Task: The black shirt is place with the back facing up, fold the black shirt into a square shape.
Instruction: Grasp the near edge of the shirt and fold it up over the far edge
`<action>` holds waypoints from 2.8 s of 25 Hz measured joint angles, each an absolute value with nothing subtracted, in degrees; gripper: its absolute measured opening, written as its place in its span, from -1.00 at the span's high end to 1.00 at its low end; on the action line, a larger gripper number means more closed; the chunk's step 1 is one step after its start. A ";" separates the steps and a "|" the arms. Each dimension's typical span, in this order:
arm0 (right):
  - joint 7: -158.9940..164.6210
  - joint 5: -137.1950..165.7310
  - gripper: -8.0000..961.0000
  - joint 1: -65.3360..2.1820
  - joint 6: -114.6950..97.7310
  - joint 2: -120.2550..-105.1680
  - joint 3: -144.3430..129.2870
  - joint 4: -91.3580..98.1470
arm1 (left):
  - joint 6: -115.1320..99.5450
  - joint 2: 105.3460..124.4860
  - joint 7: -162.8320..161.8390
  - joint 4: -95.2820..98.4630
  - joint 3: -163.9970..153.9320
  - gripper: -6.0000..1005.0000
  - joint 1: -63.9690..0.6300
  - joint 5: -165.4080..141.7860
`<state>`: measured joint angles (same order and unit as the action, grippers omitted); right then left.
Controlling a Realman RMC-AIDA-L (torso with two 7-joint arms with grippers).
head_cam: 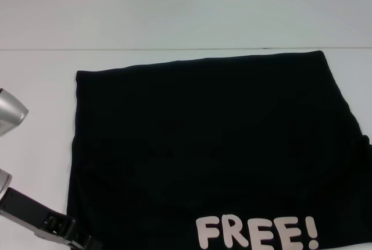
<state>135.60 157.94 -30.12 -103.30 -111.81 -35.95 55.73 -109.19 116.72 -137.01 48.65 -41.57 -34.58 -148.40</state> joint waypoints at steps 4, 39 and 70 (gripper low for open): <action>133.25 156.27 0.88 -30.95 -103.93 -112.01 -32.49 55.66 | -108.96 116.10 -134.97 47.83 -37.44 0.93 -35.84 -147.72; 130.68 129.73 0.76 -44.76 -44.89 -113.96 -35.04 35.49 | -57.47 114.75 -143.71 35.86 -34.45 0.93 -49.25 -141.93; 130.10 130.20 0.58 -50.20 -23.37 -114.47 -48.80 25.01 | -39.94 117.40 -142.40 29.33 -40.71 0.91 -51.76 -142.56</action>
